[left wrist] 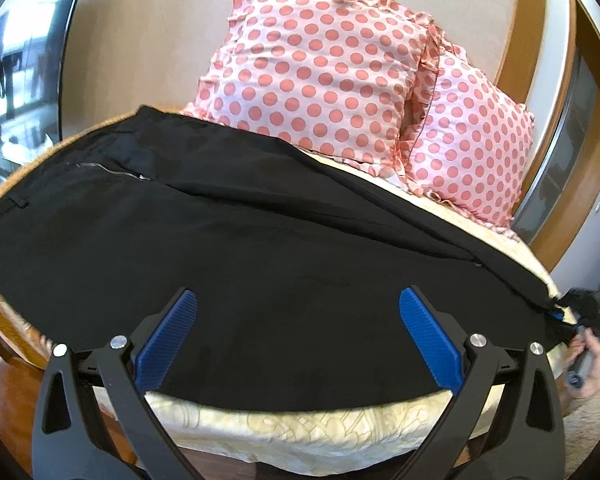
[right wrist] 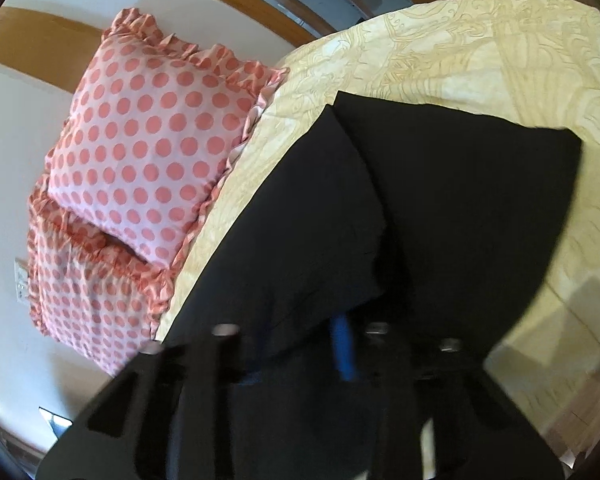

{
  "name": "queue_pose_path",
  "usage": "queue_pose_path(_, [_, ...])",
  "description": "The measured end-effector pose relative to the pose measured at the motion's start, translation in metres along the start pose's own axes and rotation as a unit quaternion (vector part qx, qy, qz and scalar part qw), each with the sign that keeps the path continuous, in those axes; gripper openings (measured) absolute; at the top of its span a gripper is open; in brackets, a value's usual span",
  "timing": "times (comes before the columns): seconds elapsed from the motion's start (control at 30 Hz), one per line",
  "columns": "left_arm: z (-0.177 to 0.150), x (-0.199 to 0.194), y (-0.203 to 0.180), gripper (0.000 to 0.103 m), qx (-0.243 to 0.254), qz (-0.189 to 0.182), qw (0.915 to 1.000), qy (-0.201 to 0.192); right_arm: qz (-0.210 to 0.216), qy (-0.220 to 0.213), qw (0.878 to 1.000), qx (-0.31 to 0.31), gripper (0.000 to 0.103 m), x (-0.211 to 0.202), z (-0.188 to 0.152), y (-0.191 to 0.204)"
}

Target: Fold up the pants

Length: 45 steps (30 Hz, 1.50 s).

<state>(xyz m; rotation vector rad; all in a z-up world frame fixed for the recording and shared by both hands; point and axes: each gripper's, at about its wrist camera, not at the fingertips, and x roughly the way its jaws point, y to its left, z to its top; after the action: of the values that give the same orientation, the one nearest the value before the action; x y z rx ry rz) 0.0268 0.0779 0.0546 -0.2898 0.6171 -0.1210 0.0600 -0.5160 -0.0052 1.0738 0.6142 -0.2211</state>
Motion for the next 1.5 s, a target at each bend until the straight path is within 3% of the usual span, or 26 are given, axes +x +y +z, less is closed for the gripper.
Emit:
queue_pose_path(0.07, [0.011,0.003,0.007,0.101,-0.013,-0.019,0.9997,0.004,0.024,-0.005,1.0,0.007,0.003,0.001,0.005,-0.004])
queue_pose_path(0.1, [0.019,0.005,0.011,0.101,-0.021,-0.025,0.9995,0.005,0.057,-0.014,0.998,0.011,0.003,-0.005,0.008,-0.007])
queue_pose_path(0.23, [0.056,0.011,0.025,0.101,-0.042,-0.023,0.9989,-0.002,0.128,-0.051,0.99,0.015,0.003,-0.035,0.007,-0.015])
queue_pose_path(0.37, [0.103,0.04,0.04,0.101,-0.072,-0.028,0.997,0.007,0.143,-0.06,0.987,0.032,0.003,-0.051,0.005,-0.032])
queue_pose_path(0.63, [0.187,0.162,0.079,0.096,-0.168,0.023,0.9817,0.087,0.132,-0.055,0.989,0.023,0.003,-0.049,0.005,-0.032])
queue_pose_path(0.9, [0.217,0.267,0.089,0.064,-0.183,0.113,0.9636,0.159,0.111,-0.054,0.992,-0.006,0.003,-0.045,0.011,-0.024])
queue_pose_path(0.93, [0.217,0.275,0.092,0.048,-0.189,0.123,0.9599,0.167,0.109,-0.055,0.992,-0.009,0.003,-0.044,0.012,-0.023])
queue_pose_path(0.97, [0.216,0.28,0.096,0.023,-0.193,0.13,0.9573,0.172,0.108,-0.055,0.993,-0.011,0.003,-0.043,0.012,-0.023])
queue_pose_path(1.0, [0.214,0.283,0.098,0.014,-0.196,0.137,0.955,0.175,0.108,-0.054,0.993,-0.014,0.003,-0.041,0.013,-0.022])
queue_pose_path(1.13, [0.211,0.251,0.099,0.006,-0.188,0.135,0.9626,0.141,0.103,-0.056,0.993,-0.022,0.003,-0.038,0.018,-0.019])
queue_pose_path(1.27, [0.194,0.157,0.088,0.006,-0.169,0.096,0.9787,0.066,0.115,-0.078,0.99,-0.026,0.003,-0.056,0.025,-0.018])
queue_pose_path(1.4, [0.133,0.048,0.081,0.006,-0.152,0.078,0.9853,-0.002,0.098,-0.099,0.99,-0.025,0.003,-0.073,0.027,-0.029])
queue_pose_path(1.5, [0.068,0.008,0.087,0.006,-0.157,0.086,0.9838,0.0,0.07,-0.096,0.993,-0.008,0.003,-0.075,0.024,-0.046])
